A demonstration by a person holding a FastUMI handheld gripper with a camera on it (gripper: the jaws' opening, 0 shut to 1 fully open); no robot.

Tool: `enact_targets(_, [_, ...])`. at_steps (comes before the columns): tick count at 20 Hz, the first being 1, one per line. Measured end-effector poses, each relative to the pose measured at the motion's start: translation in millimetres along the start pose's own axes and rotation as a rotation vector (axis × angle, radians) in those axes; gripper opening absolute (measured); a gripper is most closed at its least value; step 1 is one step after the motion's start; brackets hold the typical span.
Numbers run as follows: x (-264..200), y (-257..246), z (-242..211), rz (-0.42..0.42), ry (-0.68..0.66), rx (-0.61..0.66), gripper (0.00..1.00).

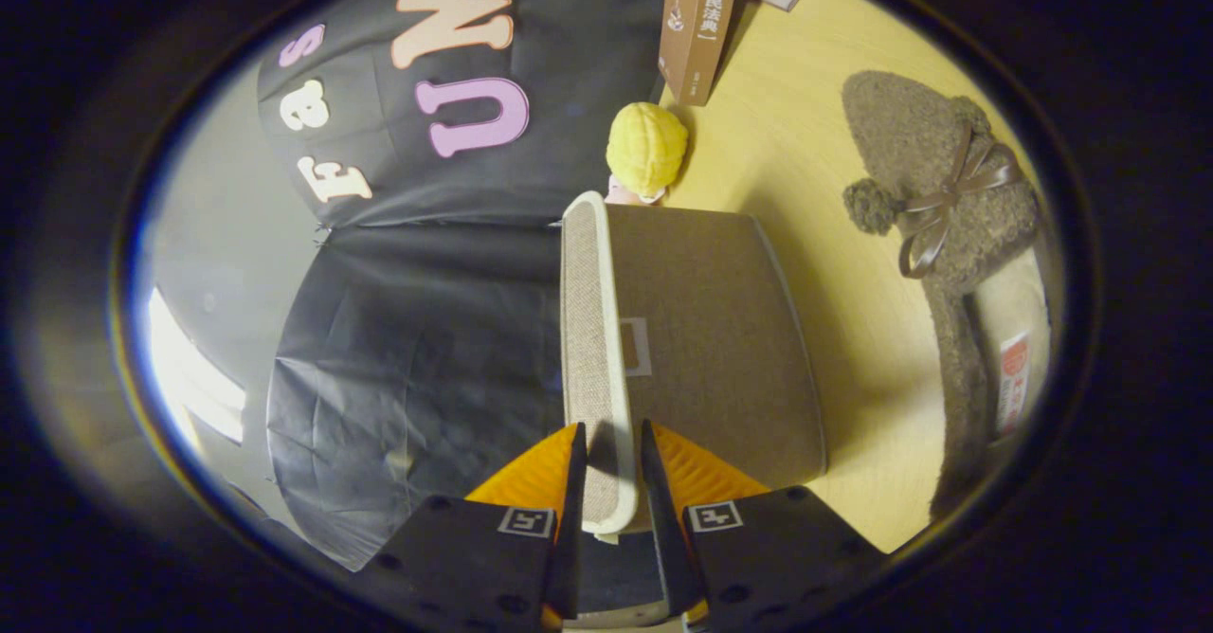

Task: Open the storage box then place both shoes into the box .Put the left shoe in first, then the right shoe, with the right side of both shoes facing outward in a uniform manner.

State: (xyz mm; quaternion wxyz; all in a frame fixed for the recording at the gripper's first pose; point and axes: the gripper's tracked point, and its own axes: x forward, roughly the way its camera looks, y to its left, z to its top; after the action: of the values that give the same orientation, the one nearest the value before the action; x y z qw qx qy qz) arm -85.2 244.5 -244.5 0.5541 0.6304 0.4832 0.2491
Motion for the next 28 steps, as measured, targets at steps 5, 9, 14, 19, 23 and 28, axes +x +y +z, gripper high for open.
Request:
enact_targets(5, [-2, 8, -6, 0.033, 0.023, -0.014, 0.37])
enact_targets(9, [9, 15, 3, 0.034, -0.009, -0.066, 0.03])
enact_targets(14, [7, 22, 5, -0.008, -0.007, -0.165, 0.03])
enact_targets(19, [3, 72, 2, 0.015, -0.010, -0.216, 0.03])
enact_targets(23, [16, 119, -5, 0.037, -0.010, -0.273, 0.03])
enact_targets(28, [54, 174, -34, 0.052, 0.026, -0.442, 0.03])
